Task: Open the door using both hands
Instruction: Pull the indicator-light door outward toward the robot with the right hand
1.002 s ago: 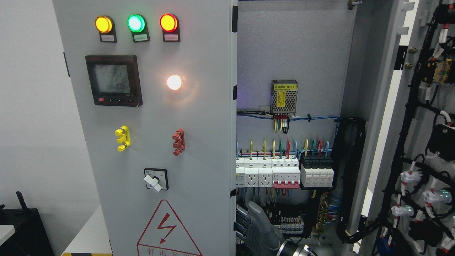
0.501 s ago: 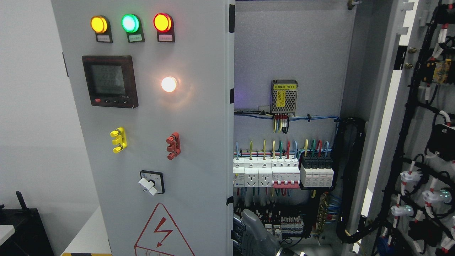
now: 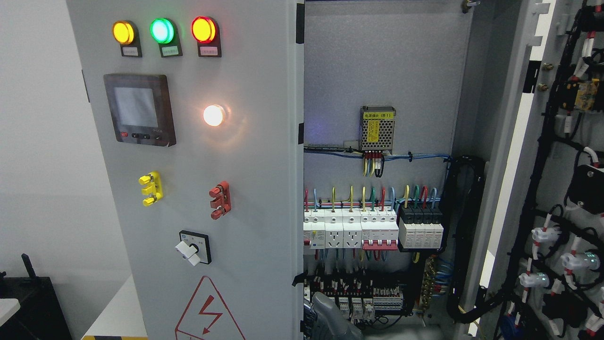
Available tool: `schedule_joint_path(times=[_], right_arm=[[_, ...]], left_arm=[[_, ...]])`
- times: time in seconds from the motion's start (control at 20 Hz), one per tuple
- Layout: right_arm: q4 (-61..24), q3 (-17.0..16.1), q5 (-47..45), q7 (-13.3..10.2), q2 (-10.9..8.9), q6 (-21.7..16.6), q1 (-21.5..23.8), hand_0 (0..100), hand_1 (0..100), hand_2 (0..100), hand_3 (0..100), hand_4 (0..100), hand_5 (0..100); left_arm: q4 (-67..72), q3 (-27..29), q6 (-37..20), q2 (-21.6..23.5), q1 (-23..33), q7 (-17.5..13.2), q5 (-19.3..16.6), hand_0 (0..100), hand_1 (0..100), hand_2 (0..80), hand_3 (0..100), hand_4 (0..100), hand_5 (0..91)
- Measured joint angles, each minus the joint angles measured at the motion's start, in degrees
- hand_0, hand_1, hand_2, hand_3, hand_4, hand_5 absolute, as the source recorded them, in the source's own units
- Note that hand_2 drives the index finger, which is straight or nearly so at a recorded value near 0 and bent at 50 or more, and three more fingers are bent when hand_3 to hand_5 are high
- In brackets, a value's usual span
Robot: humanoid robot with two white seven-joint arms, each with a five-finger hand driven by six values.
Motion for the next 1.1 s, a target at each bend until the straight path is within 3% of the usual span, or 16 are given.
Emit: schedule_joint_path(times=[0.5,1.1], right_arm=[[-3.19,1.22,-1.44,0.0,0.24,-0.12,1.0,0,0,0,0,0,0],[-5.72,3.71,-2.28,0.18,2.17,-0.12,1.9,0,0,0,0,0,0]], left_arm=[[0.0,0.0,-0.19,0.0,0.0,0.0,0.0,0,0,0.0,0,3,0.0],[0.0,0.0,-0.19,0.0,0.0,0.0,0.0,0,0,0.0,0,3,0.0]])
